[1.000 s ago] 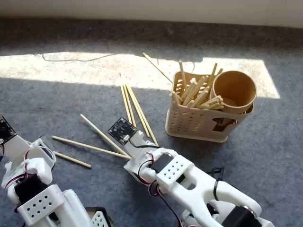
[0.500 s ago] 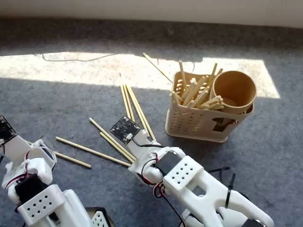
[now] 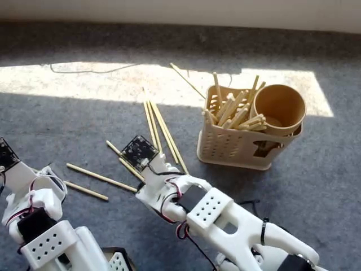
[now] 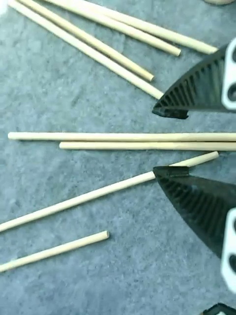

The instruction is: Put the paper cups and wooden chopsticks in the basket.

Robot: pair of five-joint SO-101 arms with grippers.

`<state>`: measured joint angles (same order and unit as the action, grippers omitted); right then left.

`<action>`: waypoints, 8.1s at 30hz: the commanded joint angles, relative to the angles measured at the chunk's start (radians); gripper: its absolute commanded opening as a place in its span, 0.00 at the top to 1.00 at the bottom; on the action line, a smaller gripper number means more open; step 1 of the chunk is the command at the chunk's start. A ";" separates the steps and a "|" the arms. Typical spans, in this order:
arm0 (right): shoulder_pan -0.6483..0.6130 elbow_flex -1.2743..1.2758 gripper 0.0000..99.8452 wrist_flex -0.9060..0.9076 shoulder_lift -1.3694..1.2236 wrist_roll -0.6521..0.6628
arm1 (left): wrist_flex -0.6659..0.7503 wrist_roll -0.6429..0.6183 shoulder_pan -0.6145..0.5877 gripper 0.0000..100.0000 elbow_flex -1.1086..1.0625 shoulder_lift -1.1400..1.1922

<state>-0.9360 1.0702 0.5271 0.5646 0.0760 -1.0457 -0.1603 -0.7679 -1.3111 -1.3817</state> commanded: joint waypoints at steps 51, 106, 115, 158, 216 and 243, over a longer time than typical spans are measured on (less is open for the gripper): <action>0.378 -0.047 0.93 0.518 0.120 0.548 | 0.074 -0.003 -0.012 0.79 -0.042 -0.015; 0.153 0.005 1.00 -0.151 -0.074 0.150 | 0.071 -0.003 -0.010 0.79 -0.042 -0.015; 0.170 0.081 1.00 0.065 0.390 0.146 | 0.071 -0.003 -0.007 0.79 -0.044 -0.015; 0.595 -0.073 1.00 -0.725 0.779 0.149 | 0.077 -0.002 -0.012 0.79 -0.062 -0.015; 0.730 -0.228 0.88 -0.079 0.783 -0.276 | 0.075 0.000 -0.012 0.79 -0.064 -0.015; 0.127 -0.473 0.88 0.403 0.430 -0.222 | 0.075 0.000 -0.007 0.79 -0.065 -0.015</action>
<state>-0.7580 0.6345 0.8984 1.0464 -0.1603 -0.9889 -0.1603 -0.7664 -1.3817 -1.3878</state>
